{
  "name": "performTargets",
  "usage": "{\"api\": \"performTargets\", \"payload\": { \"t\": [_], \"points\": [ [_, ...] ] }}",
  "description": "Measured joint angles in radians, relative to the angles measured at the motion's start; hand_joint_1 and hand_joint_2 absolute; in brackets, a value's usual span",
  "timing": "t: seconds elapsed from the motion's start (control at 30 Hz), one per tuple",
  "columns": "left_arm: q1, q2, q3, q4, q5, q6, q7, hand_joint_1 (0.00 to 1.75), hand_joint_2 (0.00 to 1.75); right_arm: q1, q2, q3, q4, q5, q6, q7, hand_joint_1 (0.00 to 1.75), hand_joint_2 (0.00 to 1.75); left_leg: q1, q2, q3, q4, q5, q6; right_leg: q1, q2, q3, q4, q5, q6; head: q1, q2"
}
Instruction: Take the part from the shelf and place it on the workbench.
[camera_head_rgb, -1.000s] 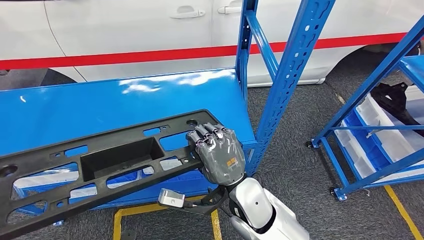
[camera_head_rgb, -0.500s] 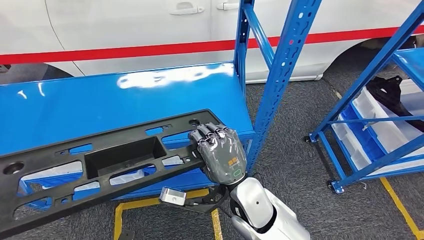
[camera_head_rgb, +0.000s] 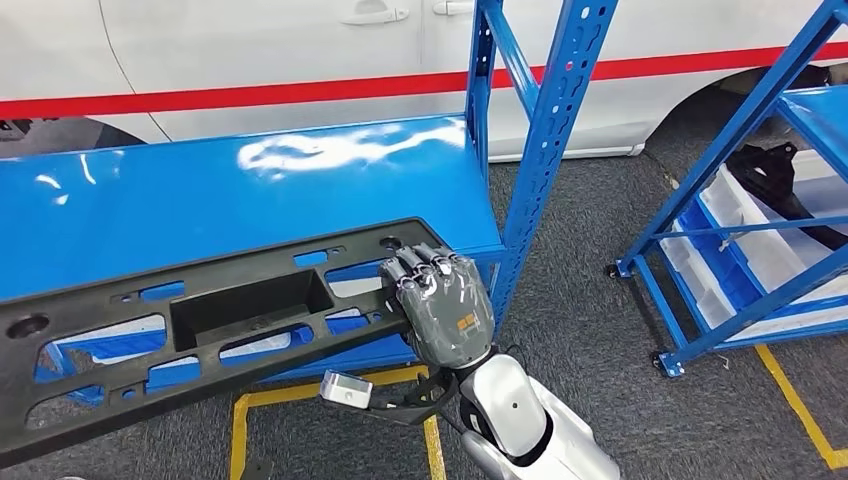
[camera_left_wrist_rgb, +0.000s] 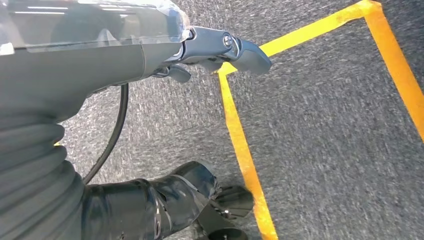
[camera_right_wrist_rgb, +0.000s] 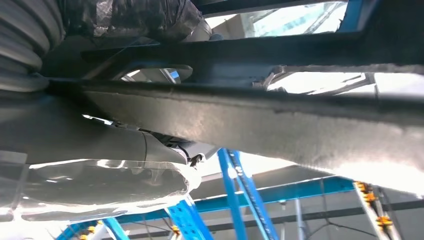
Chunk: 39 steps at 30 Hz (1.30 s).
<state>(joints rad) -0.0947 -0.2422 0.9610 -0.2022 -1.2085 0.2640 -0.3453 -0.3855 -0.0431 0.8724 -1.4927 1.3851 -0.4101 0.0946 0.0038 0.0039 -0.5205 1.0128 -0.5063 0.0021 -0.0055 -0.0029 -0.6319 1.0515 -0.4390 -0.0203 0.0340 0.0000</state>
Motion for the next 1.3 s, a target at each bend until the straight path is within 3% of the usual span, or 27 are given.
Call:
{"api": "performTargets", "payload": {
  "t": [0.07,0.1,0.2,0.23,0.27,0.3,0.4,0.47,0.53,0.6,0.67,0.73,0.77,0.8,0.83,0.93,0.97,1.07,1.13,1.23,1.27,1.3],
  "points": [
    [0.001,0.000,0.000,0.000,0.000,0.000,0.001,0.00,1.75,0.000,0.000,0.000,0.000,0.000,0.000,0.000,1.75,1.75,0.005,0.002,-0.004,-0.008,0.014,0.012,0.000,0.001,-0.003,0.001,0.000,0.011,0.000,0.000],
    [0.001,-0.001,0.000,0.000,0.000,0.000,0.001,0.00,1.75,0.000,0.000,0.000,0.000,0.001,0.000,0.001,1.75,1.75,0.007,0.004,-0.007,-0.014,0.023,0.020,0.000,0.002,-0.009,0.014,-0.015,0.016,0.000,0.000],
    [-0.002,-0.001,0.001,0.000,0.000,0.000,0.001,0.00,1.75,0.002,0.000,-0.001,0.001,0.002,0.000,0.006,1.75,1.75,0.009,0.007,-0.028,-0.017,0.042,0.034,-0.002,0.003,-0.064,0.162,-0.124,0.025,0.000,0.000],
    [-0.002,-0.001,0.001,0.000,-0.001,0.000,0.001,0.00,1.75,0.002,0.000,-0.001,0.002,0.002,0.000,0.009,1.75,1.75,0.008,0.007,-0.037,-0.014,0.047,0.035,-0.003,0.003,-0.083,0.220,-0.153,0.027,0.000,0.000],
    [-0.001,-0.001,0.001,0.000,-0.001,0.000,0.001,0.00,1.75,0.003,0.000,-0.001,0.004,0.002,0.000,0.010,1.75,1.75,0.008,0.007,-0.046,-0.011,0.051,0.034,-0.003,0.003,-0.089,0.252,-0.165,0.029,0.000,0.000],
    [-0.001,-0.001,0.001,0.000,-0.001,0.000,0.001,0.00,1.75,0.003,0.000,-0.001,0.005,0.002,0.000,0.011,1.75,1.75,0.007,0.007,-0.054,-0.007,0.054,0.033,-0.004,0.002,-0.076,0.247,-0.157,0.029,0.000,0.000],
    [-0.001,-0.001,0.001,0.000,-0.001,0.000,0.001,0.00,1.75,0.003,0.000,-0.002,0.007,0.003,-0.001,0.012,1.75,1.75,0.006,0.006,-0.073,0.010,0.058,0.029,-0.005,0.002,0.039,0.073,-0.089,0.022,0.000,0.000],
    [-0.001,-0.002,0.001,0.000,-0.001,0.000,0.001,0.00,1.75,0.003,0.000,-0.004,0.007,0.001,-0.001,0.014,1.75,1.75,0.004,0.006,-0.082,0.017,0.062,0.019,-0.001,0.003,0.072,0.005,-0.074,0.015,0.000,0.000],
    [-0.001,-0.002,0.001,0.000,-0.001,0.001,0.000,0.00,1.75,0.004,0.000,-0.008,0.007,-0.005,-0.001,0.014,1.75,1.75,0.003,0.005,-0.087,0.018,0.070,0.006,0.002,0.005,0.067,-0.001,-0.067,0.006,0.000,0.000],
    [-0.001,-0.001,0.002,0.000,-0.001,0.001,-0.001,0.00,1.75,0.004,0.001,-0.010,0.007,-0.013,-0.001,0.013,1.75,1.75,0.005,0.004,-0.095,0.031,0.055,-0.005,-0.003,0.003,0.062,-0.008,-0.055,-0.008,0.000,0.000],
    [-0.001,-0.001,0.002,0.000,0.000,0.001,-0.002,0.00,1.75,0.004,0.003,-0.011,0.006,-0.018,-0.001,0.010,1.75,1.75,0.008,0.002,-0.124,0.109,-0.009,-0.015,-0.007,0.000,0.054,-0.014,-0.041,-0.020,0.000,0.000],
    [-0.001,-0.001,0.002,0.000,0.000,0.001,-0.002,0.00,1.75,0.004,0.005,-0.011,0.007,-0.022,0.000,0.009,1.75,1.75,0.010,0.002,-0.166,0.234,-0.080,-0.023,-0.006,0.000,0.039,-0.012,-0.032,-0.024,0.000,0.000],
    [0.000,-0.001,0.002,0.000,0.001,0.001,-0.002,0.00,1.75,0.004,0.005,-0.011,0.007,-0.025,0.000,0.008,1.75,1.75,0.010,0.002,-0.177,0.275,-0.096,-0.025,-0.005,0.000,0.031,-0.010,-0.027,-0.024,0.000,0.000],
    [0.000,-0.001,0.002,0.000,0.001,0.001,-0.002,0.00,1.75,0.005,0.005,-0.011,0.007,-0.028,0.000,0.008,1.75,1.75,0.010,0.002,-0.169,0.280,-0.093,-0.026,-0.005,0.000,0.024,-0.007,-0.024,-0.023,0.000,0.000],
    [0.001,-0.001,0.003,0.000,0.001,0.001,-0.002,0.00,1.75,0.006,0.005,-0.011,0.007,-0.031,0.000,0.008,1.75,1.75,0.010,0.002,-0.142,0.246,-0.073,-0.025,-0.005,0.000,0.018,-0.004,-0.021,-0.022,0.000,0.000],
    [-0.001,0.000,0.003,0.000,0.002,0.002,-0.002,0.00,1.75,0.006,0.006,-0.013,0.007,-0.039,0.000,0.007,1.75,1.75,0.006,0.000,-0.022,0.048,-0.006,-0.012,-0.004,0.001,0.009,0.002,-0.013,-0.012,0.000,0.000],
    [-0.002,0.000,0.003,0.000,0.002,0.002,-0.002,0.00,1.75,0.006,0.007,-0.014,0.006,-0.040,0.000,0.007,1.75,1.75,0.004,-0.001,-0.005,0.013,0.001,-0.007,-0.003,0.001,0.007,0.003,-0.009,-0.006,0.000,0.000],
    [-0.001,0.000,0.003,0.000,0.002,0.003,-0.002,0.00,1.75,0.007,0.008,-0.016,0.006,-0.048,-0.001,0.006,1.75,1.75,0.002,0.000,-0.007,-0.002,0.015,0.008,-0.002,0.001,0.002,-0.001,0.004,0.013,0.000,0.000],
    [-0.001,-0.001,0.003,0.000,0.002,0.004,-0.003,0.00,1.75,0.008,0.008,-0.018,0.006,-0.053,-0.002,0.004,1.75,1.75,0.007,0.004,-0.015,-0.013,0.034,0.024,-0.001,0.003,-0.010,0.027,-0.029,0.022,0.000,0.000],
    [-0.003,-0.001,0.003,0.000,0.002,0.005,-0.003,0.00,1.75,0.012,0.008,-0.023,0.006,-0.056,-0.003,0.001,1.75,1.75,0.007,0.008,-0.044,-0.015,0.058,0.037,-0.002,0.003,-0.063,0.190,-0.153,0.029,0.001,0.000],
    [-0.002,-0.001,0.003,0.000,0.002,0.005,-0.003,0.00,1.75,0.014,0.007,-0.025,0.006,-0.058,-0.003,0.000,1.75,1.75,0.006,0.008,-0.056,-0.012,0.064,0.037,-0.003,0.003,-0.075,0.240,-0.176,0.031,0.001,0.000],
    [-0.002,-0.001,0.004,0.000,0.002,0.005,-0.003,0.00,1.75,0.017,0.007,-0.027,0.006,-0.060,-0.003,0.000,1.75,1.75,0.006,0.008,-0.067,-0.008,0.069,0.036,-0.003,0.003,-0.071,0.259,-0.179,0.032,0.001,0.000]
  ]
}}
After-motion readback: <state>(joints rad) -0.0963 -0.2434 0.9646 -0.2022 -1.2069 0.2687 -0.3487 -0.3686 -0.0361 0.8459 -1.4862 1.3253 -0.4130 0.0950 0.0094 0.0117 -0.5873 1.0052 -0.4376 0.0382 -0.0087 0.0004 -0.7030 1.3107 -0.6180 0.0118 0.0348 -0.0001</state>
